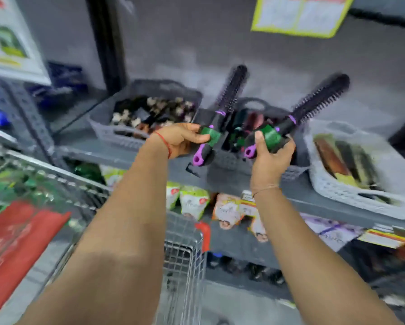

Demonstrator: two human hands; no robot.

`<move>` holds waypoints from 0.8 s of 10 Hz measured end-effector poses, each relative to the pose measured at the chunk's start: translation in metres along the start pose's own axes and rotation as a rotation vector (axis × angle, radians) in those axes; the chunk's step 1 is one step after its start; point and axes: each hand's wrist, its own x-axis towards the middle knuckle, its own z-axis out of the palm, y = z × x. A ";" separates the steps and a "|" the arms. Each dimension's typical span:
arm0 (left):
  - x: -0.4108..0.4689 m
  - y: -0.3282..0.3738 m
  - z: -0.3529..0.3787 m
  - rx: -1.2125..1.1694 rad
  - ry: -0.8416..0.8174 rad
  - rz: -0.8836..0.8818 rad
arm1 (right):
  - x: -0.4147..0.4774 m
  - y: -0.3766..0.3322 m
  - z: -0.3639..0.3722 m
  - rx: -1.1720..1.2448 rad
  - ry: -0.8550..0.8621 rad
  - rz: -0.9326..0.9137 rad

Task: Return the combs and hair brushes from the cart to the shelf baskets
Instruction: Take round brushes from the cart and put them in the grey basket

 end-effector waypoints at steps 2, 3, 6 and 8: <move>0.080 0.032 0.056 0.216 0.241 -0.105 | 0.116 -0.024 -0.030 -0.356 -0.149 0.213; 0.106 0.030 0.076 0.305 0.376 -0.157 | 0.148 -0.024 -0.037 -0.550 -0.350 0.432; 0.162 -0.010 0.066 0.854 0.402 -0.460 | 0.165 0.030 -0.034 -1.046 -0.530 0.358; 0.148 -0.004 0.084 0.796 0.528 -0.491 | 0.148 0.031 -0.039 -1.312 -0.525 0.039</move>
